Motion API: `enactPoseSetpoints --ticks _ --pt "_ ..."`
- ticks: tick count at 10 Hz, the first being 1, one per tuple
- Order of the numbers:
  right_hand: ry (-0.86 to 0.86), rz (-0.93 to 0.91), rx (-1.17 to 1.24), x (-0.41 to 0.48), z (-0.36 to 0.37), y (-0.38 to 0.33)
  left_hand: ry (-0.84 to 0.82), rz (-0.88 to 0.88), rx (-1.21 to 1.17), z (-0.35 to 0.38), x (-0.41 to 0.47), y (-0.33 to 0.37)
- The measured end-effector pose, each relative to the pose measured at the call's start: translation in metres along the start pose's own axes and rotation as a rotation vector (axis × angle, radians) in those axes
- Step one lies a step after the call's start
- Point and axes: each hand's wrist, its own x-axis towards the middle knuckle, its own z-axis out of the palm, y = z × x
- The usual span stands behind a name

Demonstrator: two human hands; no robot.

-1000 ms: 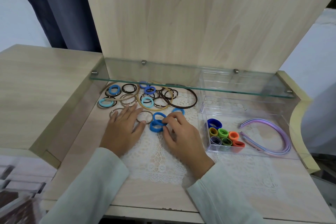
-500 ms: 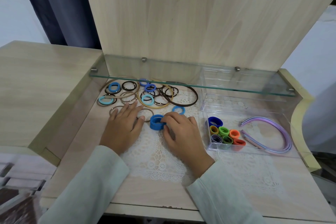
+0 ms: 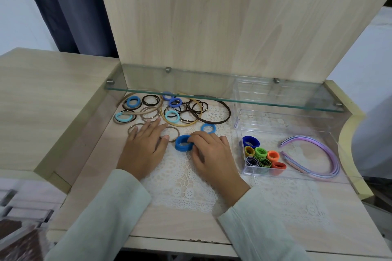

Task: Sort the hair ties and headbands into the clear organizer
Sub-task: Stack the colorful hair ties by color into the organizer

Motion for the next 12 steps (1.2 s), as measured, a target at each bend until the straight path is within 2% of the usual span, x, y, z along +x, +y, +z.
enactPoseSetpoints --ticks 9,12 --pt "-0.08 0.015 0.015 0.0009 -0.0056 -0.0042 -0.01 0.007 0.008 0.0013 0.0006 -0.003" --pt "-0.034 0.04 0.031 0.0015 -0.0051 -0.0037 -0.029 0.023 0.015 0.0026 0.0015 -0.0057"
